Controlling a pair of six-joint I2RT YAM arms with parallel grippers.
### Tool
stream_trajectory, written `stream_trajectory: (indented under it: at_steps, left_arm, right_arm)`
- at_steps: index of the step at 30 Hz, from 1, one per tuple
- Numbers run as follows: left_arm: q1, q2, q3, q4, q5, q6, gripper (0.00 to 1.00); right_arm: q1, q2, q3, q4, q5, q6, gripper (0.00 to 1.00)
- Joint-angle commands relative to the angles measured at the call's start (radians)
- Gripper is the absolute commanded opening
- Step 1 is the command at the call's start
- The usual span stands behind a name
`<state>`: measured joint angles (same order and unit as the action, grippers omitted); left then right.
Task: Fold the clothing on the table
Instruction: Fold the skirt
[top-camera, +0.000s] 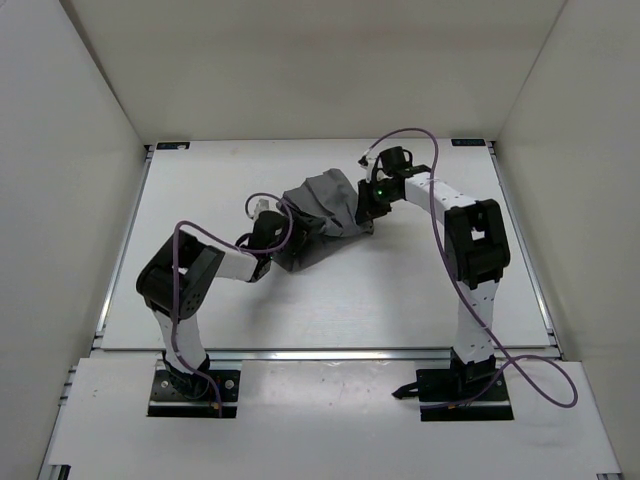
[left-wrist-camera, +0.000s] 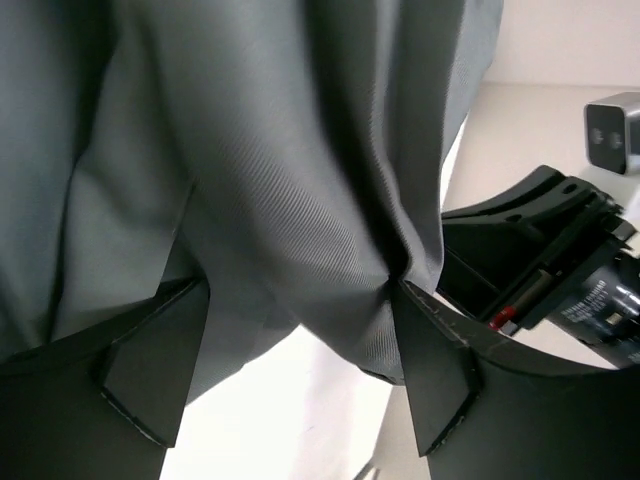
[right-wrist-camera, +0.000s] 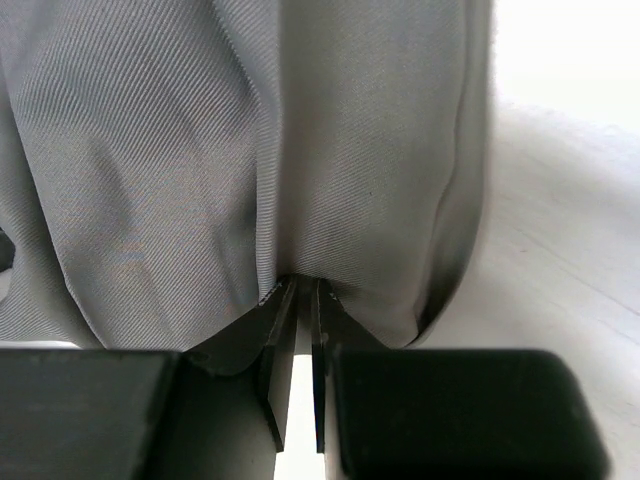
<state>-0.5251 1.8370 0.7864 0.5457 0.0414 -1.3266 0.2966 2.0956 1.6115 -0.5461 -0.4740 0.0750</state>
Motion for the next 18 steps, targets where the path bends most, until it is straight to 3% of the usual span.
stream_trajectory:
  at_steps: [1,4,10,16,18]
  left_arm:
    - [-0.004,-0.065,-0.067,0.219,-0.040,-0.074,0.85]
    - [-0.015,-0.067,-0.163,0.374,-0.087,-0.126,0.88]
    - [-0.021,-0.021,-0.147,0.505,-0.116,-0.163,0.90]
    - [-0.033,0.033,-0.040,0.381,-0.092,-0.122,0.92]
    - [-0.036,0.036,0.003,0.222,-0.113,-0.112,0.93]
  right_arm:
    - [0.010,-0.020,-0.009,0.022,-0.012,0.000,0.08]
    - [0.009,-0.020,-0.015,0.023,-0.011,-0.001,0.08]
    - [-0.005,-0.034,-0.021,0.018,-0.012,0.002,0.08]
    - [-0.007,-0.036,-0.024,0.032,-0.017,-0.001,0.08]
    - [-0.007,-0.039,-0.018,0.026,-0.023,0.002,0.08]
